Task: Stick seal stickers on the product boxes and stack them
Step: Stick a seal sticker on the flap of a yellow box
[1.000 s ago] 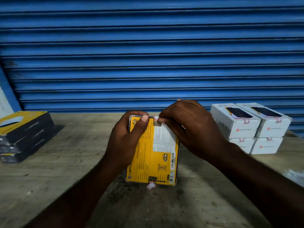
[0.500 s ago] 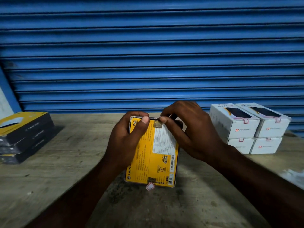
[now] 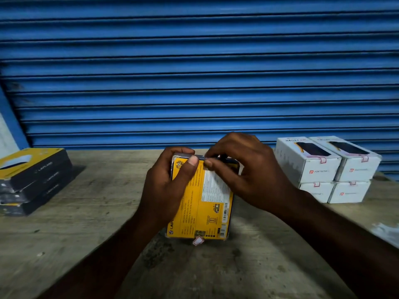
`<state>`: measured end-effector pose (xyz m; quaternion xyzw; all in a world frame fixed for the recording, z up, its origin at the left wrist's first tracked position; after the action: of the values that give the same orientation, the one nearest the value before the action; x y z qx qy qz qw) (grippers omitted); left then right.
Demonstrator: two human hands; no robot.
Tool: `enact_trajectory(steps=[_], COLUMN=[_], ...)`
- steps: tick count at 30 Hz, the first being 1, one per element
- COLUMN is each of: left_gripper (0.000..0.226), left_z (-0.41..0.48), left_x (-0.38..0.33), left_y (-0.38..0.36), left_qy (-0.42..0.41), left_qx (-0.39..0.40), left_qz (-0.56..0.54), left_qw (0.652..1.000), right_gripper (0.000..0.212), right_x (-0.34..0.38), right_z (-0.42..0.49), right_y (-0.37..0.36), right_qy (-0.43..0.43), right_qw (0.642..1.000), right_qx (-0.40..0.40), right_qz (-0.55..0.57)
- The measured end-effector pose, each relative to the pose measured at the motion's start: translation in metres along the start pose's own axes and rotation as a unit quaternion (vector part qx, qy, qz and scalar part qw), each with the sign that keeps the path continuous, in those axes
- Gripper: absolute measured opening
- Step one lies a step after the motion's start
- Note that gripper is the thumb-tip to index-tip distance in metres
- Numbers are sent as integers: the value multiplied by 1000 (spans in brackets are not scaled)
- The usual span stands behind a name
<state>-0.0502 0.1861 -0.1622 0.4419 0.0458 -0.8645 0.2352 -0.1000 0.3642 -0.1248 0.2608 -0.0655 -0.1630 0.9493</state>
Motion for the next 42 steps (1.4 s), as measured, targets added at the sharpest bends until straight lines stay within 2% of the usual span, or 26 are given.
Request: enact_trajectory(steps=[5, 9, 13, 19, 23, 30, 42], left_gripper=[35, 34, 32, 23, 33, 40, 40], left_z=[-2, -1, 0, 0, 1, 1, 3], left_x=[-4, -3, -3, -2, 0, 1, 3], left_y=[-1, 0, 0, 0, 1, 1, 1], left_qy=[-29, -26, -18, 0, 3, 0, 3], left_qx=[-13, -15, -20, -14, -17, -20, -22], left_qz=[23, 20, 8, -9, -15, -6, -14], left_qw=[999, 999, 1000, 1000, 1000, 1000, 1000], right_gripper=[9, 7, 8, 15, 24, 13, 18], right_x=[2, 6, 6, 9, 13, 12, 11], right_z=[3, 11, 18, 17, 17, 16, 17], right_y=[2, 6, 14, 12, 14, 10, 12], right_qy=[-85, -207, -239, -254, -244, -250, -258], right_qw=[990, 933, 909, 910, 918, 915, 907], right_qx=[-29, -85, -108, -16, 22, -21, 30], right_qz=[110, 281, 324, 327, 313, 317, 331])
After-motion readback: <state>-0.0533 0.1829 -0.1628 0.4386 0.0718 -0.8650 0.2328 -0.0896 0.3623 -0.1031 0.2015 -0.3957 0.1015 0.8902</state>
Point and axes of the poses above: each hand's wrist, its own z-axis towards the middle knuckle, its own y-axis out of the back of the hand, x = y × z, the point moved 1 cm from there along z, towards the middle knuckle, and after that the axes turned 2 degrees about -x, right-handed, at the moved point
